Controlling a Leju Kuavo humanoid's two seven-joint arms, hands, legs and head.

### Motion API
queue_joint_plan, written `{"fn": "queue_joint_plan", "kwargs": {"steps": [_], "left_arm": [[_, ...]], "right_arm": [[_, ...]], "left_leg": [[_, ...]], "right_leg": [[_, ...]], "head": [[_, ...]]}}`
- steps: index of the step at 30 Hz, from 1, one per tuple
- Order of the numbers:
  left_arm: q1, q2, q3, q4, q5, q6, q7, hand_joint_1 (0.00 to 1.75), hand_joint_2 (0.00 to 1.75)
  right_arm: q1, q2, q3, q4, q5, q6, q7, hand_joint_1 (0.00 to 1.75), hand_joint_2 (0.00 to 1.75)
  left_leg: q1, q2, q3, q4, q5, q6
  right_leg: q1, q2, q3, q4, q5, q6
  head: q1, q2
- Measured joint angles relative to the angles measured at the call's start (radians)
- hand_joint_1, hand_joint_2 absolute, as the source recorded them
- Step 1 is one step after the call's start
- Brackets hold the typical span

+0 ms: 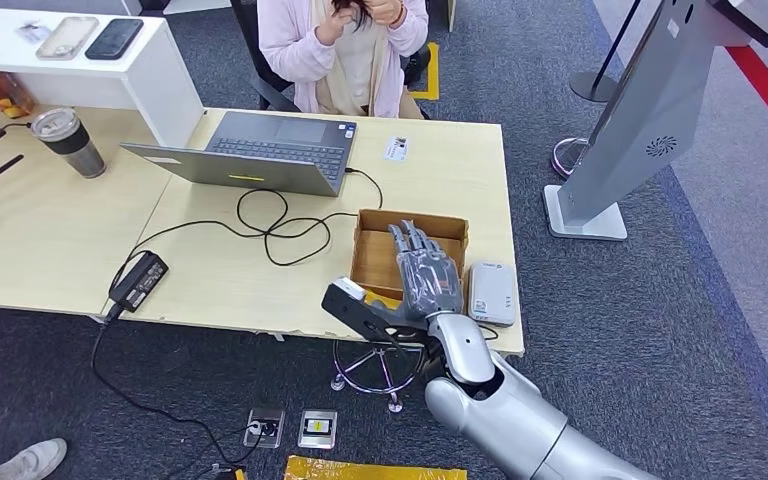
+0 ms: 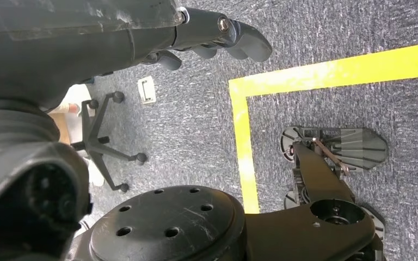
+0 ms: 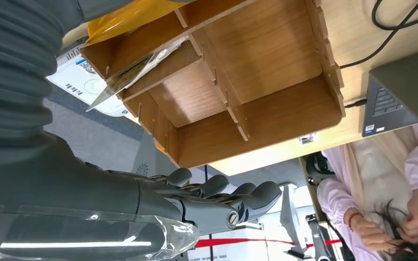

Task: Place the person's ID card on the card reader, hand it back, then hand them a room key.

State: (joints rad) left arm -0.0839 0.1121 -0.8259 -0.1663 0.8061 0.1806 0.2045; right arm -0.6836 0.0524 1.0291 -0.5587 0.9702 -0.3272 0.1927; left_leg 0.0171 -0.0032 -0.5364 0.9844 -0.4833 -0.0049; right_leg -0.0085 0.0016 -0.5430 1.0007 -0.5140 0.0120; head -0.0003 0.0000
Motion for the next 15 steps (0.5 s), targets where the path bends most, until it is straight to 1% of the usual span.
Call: {"fn": "queue_joint_plan", "kwargs": {"steps": [5, 15], "left_arm": [[0.000, 0.000, 0.000, 0.000, -0.001, 0.004, 0.000, 0.00, 0.00], [0.000, 0.000, -0.007, 0.000, -0.008, 0.001, 0.000, 0.00, 0.00]], "right_arm": [[-0.010, 0.001, 0.005, 0.019, -0.026, -0.006, -0.014, 0.00, 1.75], [-0.030, 0.001, 0.021, 0.055, -0.043, -0.007, -0.015, 0.00, 1.75]], "left_leg": [[0.000, 0.000, 0.000, 0.000, 0.000, 0.000], [0.000, 0.000, 0.000, 0.000, 0.000, 0.000]], "right_leg": [[0.000, 0.000, 0.000, 0.000, 0.000, 0.000], [0.000, 0.000, 0.000, 0.000, 0.000, 0.000]], "head": [[0.000, 0.000], [0.000, 0.000]]}}
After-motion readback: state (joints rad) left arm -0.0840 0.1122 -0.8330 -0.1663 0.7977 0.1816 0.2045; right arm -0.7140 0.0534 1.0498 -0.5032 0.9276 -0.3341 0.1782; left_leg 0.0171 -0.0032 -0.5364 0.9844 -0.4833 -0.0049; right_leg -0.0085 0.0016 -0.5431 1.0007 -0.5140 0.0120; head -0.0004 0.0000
